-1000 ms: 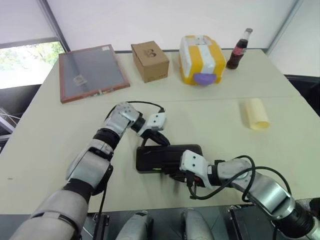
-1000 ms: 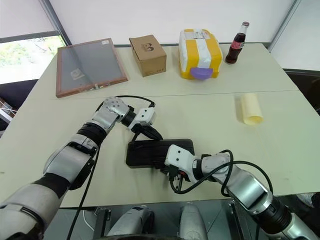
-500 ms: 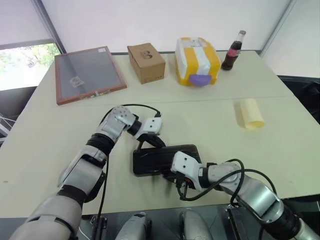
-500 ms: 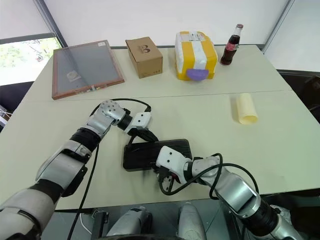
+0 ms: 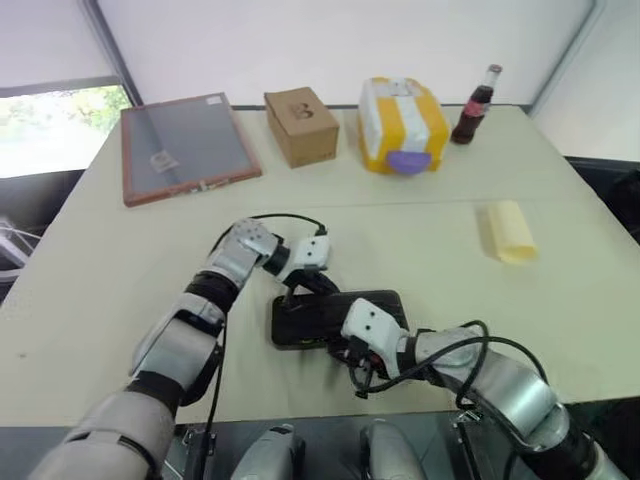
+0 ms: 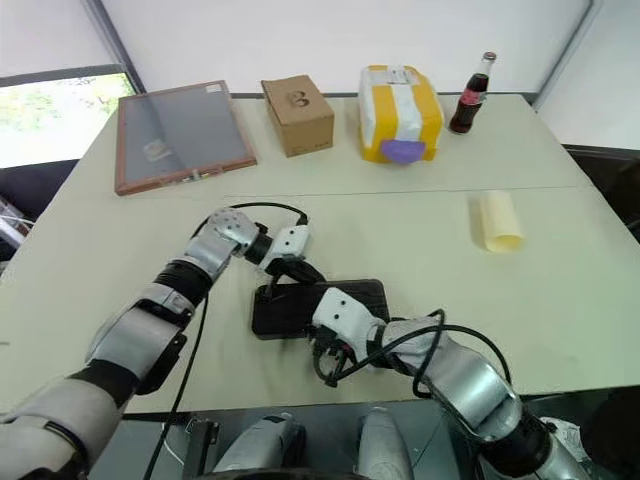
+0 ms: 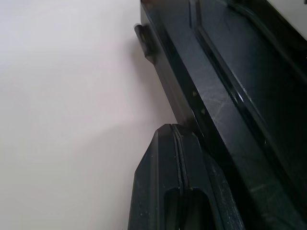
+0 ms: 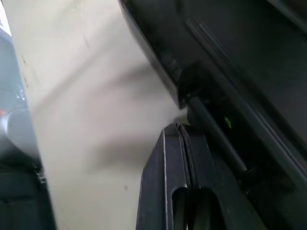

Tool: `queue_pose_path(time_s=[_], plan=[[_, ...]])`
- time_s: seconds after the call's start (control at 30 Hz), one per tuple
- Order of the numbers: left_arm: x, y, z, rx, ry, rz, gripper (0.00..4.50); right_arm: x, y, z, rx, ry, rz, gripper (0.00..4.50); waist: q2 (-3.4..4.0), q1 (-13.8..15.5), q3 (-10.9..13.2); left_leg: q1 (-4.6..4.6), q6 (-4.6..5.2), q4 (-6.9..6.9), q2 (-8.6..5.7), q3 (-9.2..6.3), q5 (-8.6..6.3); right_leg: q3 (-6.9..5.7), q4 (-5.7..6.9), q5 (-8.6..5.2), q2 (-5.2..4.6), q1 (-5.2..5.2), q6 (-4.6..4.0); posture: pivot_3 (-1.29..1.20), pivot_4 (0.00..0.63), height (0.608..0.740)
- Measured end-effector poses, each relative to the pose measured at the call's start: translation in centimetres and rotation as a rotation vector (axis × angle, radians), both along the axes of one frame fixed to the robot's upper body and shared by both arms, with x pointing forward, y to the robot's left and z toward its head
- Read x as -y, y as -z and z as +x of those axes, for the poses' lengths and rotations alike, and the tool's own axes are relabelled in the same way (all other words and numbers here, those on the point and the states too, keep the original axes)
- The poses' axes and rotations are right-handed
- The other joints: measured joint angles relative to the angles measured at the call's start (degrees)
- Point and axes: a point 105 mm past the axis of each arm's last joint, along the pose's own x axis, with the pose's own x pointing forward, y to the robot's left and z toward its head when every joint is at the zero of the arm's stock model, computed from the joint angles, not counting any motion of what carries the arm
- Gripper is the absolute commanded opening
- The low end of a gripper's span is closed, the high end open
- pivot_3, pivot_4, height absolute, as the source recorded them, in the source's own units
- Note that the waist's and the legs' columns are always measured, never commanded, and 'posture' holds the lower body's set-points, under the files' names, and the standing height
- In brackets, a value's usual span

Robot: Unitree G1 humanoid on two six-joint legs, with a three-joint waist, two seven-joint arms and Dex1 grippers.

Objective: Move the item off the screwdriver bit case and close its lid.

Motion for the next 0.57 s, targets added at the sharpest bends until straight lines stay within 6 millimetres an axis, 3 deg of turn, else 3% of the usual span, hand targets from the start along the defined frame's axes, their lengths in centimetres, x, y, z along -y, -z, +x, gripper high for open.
queue_pose_path(time_s=[0.13,0.27,0.43,0.57], plan=[[-1.7,-1.4,2.1,0.004,-0.150,-0.062,0.00,1.4,-2.3,-1.6,-0.005,0.066,0.141,0.04,0.00,-0.38,0.02,0.00,0.00,-0.06,0.06,0.01,0.00,0.01,0.03,0.00,0.02,-0.06,0.00,0.00,0.150,0.740],[-4.8,-4.8,4.4,-0.005,-0.344,-0.219,0.00,3.2,-4.8,-2.1,0.030,0.109,0.254,0.04,0.08,-0.66,0.07,0.03,0.00,-0.08,0.08,0.06,0.00,0.02,0.03,0.00,0.02,-0.06,0.01,0.00,0.150,0.740],[-9.6,-6.9,5.4,-0.054,-0.583,-0.401,0.00,7.4,-8.2,1.5,0.214,0.324,0.320,0.04,0.15,-0.65,0.11,0.05,0.01,-0.11,0.08,0.05,0.00,0.04,0.11,0.00,0.02,-0.08,0.01,0.00,0.150,0.740],[-13.5,-3.8,2.6,-0.094,-0.742,-0.376,0.00,10.8,-8.3,5.3,0.334,0.569,0.307,0.04,0.25,-1.54,0.13,0.07,0.00,-0.21,0.08,0.05,0.00,0.12,0.22,0.00,0.00,-0.13,0.00,0.00,0.150,0.740]])
